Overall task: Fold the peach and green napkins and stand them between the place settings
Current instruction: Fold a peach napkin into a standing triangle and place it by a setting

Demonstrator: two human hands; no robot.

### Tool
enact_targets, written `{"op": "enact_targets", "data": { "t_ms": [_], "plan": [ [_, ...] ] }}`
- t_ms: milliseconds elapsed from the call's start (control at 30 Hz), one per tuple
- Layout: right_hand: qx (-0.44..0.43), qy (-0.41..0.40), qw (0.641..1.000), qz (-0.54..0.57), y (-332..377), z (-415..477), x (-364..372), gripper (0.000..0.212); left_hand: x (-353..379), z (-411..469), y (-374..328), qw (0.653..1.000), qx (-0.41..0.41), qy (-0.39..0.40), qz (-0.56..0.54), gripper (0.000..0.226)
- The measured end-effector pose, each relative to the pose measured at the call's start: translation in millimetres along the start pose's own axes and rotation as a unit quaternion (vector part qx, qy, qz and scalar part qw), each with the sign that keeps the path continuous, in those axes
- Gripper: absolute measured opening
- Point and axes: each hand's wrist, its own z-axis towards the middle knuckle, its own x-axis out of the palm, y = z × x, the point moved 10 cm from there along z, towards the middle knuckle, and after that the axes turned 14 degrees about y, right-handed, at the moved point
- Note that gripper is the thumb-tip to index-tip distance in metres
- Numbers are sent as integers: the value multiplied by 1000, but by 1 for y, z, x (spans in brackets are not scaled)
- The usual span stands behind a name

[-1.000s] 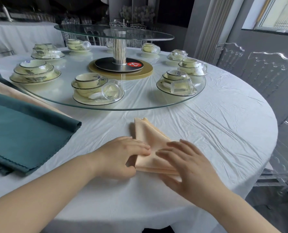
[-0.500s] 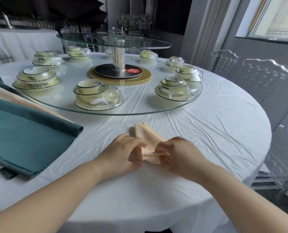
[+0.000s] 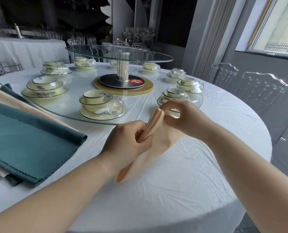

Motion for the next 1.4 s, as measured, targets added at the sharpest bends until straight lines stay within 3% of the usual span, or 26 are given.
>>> {"op": "enact_targets", "data": {
  "t_ms": [100, 233, 367, 500, 567, 667, 933, 1133, 1300, 1400],
  "plan": [
    [25, -33, 999, 27, -11, 3, 8, 26, 6, -7, 12, 997, -61, -38, 11, 23],
    [121, -99, 978, 137, -43, -16, 24, 17, 30, -14, 28, 991, -133, -17, -3, 26],
    [156, -101, 962, 201, -43, -29, 35, 27, 39, -19, 27, 990, -134, 11, -35, 25],
    [207, -36, 975, 74, -24, -24, 45, 41, 44, -27, 26, 988, -124, 67, -68, 18],
    [221, -32, 975, 9, -22, -20, 45, 32, 41, -31, 29, 987, -99, 77, -100, 36],
    [227, -37, 973, -18, -22, -20, 40, 17, 22, -29, 41, 989, -84, 51, -106, 35],
    [152, -117, 981, -19, -13, -11, -9, 13, 0, 15, 72, 988, -116, 35, 94, 43],
    [96, -170, 981, -20, -13, 38, -45, 14, 28, 33, 112, 947, -162, 133, 244, 48],
    [106, -137, 984, -53, -43, 107, -29, 22, 36, 32, 131, 938, -169, 173, 248, 49],
    [118, -132, 983, -48, -58, 139, -21, 25, 35, 37, 132, 945, -145, 151, 251, 68]
  ]
}}
